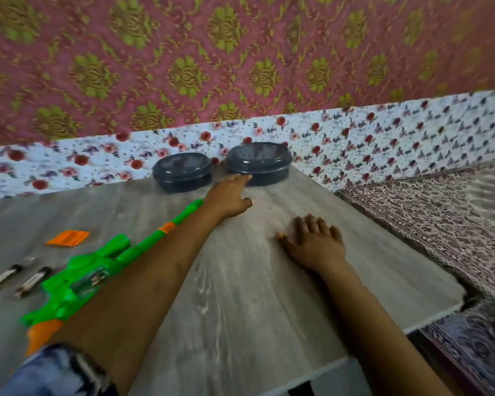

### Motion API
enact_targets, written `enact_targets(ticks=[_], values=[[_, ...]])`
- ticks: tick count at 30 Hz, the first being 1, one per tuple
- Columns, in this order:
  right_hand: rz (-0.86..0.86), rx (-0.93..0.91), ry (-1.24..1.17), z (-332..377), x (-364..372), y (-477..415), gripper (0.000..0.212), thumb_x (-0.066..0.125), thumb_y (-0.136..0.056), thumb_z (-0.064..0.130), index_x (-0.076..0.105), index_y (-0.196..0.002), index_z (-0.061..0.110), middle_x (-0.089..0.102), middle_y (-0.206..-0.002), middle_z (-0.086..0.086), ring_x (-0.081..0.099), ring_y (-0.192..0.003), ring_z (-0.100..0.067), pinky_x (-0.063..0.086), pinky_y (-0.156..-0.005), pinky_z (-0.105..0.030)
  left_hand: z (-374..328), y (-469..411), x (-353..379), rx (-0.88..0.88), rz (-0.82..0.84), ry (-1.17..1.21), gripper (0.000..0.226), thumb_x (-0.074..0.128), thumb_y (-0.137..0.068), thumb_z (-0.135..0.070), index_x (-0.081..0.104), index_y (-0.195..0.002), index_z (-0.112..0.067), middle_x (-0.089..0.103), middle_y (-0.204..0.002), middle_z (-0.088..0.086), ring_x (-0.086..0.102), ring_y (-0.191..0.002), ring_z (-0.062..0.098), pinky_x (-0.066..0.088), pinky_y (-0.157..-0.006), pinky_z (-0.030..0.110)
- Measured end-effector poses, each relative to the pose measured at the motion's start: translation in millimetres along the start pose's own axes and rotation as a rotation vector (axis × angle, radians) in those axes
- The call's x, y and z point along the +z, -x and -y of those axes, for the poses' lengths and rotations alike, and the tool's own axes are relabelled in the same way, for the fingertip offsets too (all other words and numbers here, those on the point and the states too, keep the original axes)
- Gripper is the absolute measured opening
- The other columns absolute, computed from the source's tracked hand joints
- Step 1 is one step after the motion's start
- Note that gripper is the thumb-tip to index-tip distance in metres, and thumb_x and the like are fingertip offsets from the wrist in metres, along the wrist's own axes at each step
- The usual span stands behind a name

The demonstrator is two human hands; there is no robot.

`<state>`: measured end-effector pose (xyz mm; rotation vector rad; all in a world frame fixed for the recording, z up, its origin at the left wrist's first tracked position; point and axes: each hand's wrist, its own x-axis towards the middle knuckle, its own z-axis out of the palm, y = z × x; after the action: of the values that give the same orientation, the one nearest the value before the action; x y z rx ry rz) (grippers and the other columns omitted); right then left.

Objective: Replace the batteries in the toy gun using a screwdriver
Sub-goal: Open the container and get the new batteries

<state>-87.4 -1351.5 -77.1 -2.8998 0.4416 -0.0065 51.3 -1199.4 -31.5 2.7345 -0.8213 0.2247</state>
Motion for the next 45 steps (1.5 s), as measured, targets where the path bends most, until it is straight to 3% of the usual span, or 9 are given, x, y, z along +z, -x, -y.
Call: enact_targets(ticks=[7,13,19,24,27,35,37,41,45], values=[[0.002,-0.01,0.007,-1.3,-0.3,-0.8,0.077,0.013,-0.088,0.068,-0.001,-0.15,0.023,-0.007,-0.158,-0.004,-0.006,-0.146,-0.022,-0.004,-0.117,-0.041,20.8,-91.1,11.9,-0.06,-0.055,-0.175,0.08,0.055,-0.09,-0.038,0.01,-0.151,-0.014,0.007,-0.158,0.013,0.007,-0.145,0.031,0.011,-0.117,0.044],[-0.003,-0.012,0.016,-1.6,0.9,-2.9,0.078,0.012,-0.088,0.069,-0.004,-0.149,0.023,-0.009,-0.158,-0.004,-0.008,-0.146,-0.022,-0.006,-0.116,-0.041,16.1,-114.1,2.4,-0.023,0.026,-0.243,0.059,0.059,-0.084,-0.039,0.042,-0.137,-0.018,0.041,-0.142,0.015,0.036,-0.131,0.032,0.028,-0.11,0.043],[-0.025,0.012,-0.047,-2.0,4.8,-7.1,0.083,0.022,-0.088,0.068,0.0,-0.15,0.019,-0.003,-0.159,-0.007,-0.001,-0.146,-0.024,-0.001,-0.118,-0.041,-26.2,-65.2,-3.6,0.082,0.022,-0.249,0.038,0.058,-0.084,-0.032,0.06,-0.119,-0.017,0.056,-0.118,0.009,0.055,-0.097,0.022,0.043,-0.08,0.03],[-0.211,0.076,-0.441,-4.0,-12.9,32.4,0.112,0.057,-0.077,0.064,-0.006,-0.147,0.004,0.001,-0.158,-0.013,0.009,-0.145,-0.026,0.014,-0.118,-0.038,-67.8,11.6,-33.0,0.196,0.053,-0.276,0.041,0.056,-0.084,-0.033,0.062,-0.12,-0.015,0.057,-0.114,0.01,0.054,-0.106,0.026,0.044,-0.091,0.034],[-0.161,0.046,-0.352,-14.9,-13.4,77.1,0.124,0.062,-0.069,0.067,-0.008,-0.146,0.001,-0.002,-0.157,-0.015,0.007,-0.145,-0.026,0.013,-0.118,-0.037,-80.0,60.6,-40.7,0.253,0.103,-0.196,0.033,0.061,-0.08,-0.027,0.066,-0.107,-0.01,0.057,-0.102,0.01,0.055,-0.103,0.027,0.044,-0.088,0.034],[-0.273,0.086,-0.323,-20.9,0.3,147.4,0.143,0.05,-0.035,0.089,0.014,-0.146,0.007,0.025,-0.152,-0.009,0.026,-0.14,-0.023,0.023,-0.115,-0.039,-95.4,162.7,-53.8,0.402,0.197,0.056,0.063,0.078,-0.073,-0.029,0.053,-0.13,-0.013,0.046,-0.131,0.008,0.043,-0.122,0.021,0.034,-0.102,0.026],[-0.291,0.077,-0.336,-19.4,2.5,152.7,0.136,0.06,-0.044,0.084,0.014,-0.147,0.007,0.025,-0.153,-0.009,0.025,-0.141,-0.022,0.019,-0.116,-0.04,-95.9,173.8,-49.4,0.399,0.202,0.027,0.067,0.078,-0.071,-0.032,0.048,-0.129,-0.016,0.04,-0.142,0.008,0.038,-0.131,0.023,0.034,-0.105,0.03],[-0.363,0.079,-0.393,-16.8,5.5,157.3,0.127,0.07,-0.052,0.072,0.014,-0.147,0.009,0.025,-0.153,-0.009,0.024,-0.141,-0.022,0.017,-0.116,-0.04,-111.2,181.0,-47.1,0.385,0.108,-0.127,0.062,0.072,-0.072,-0.044,0.042,-0.122,-0.024,0.056,-0.127,0.002,0.054,-0.111,0.025,0.041,-0.085,0.033],[-0.412,0.093,-0.433,-16.5,9.3,154.8,0.126,0.07,-0.051,0.072,0.016,-0.147,0.011,0.028,-0.152,-0.009,0.027,-0.14,-0.022,0.018,-0.115,-0.04,-128.3,178.1,-61.3,0.404,0.094,-0.308,0.075,0.067,-0.076,-0.051,0.035,-0.141,-0.031,0.052,-0.136,0.001,0.049,-0.119,0.024,0.039,-0.092,0.033]])
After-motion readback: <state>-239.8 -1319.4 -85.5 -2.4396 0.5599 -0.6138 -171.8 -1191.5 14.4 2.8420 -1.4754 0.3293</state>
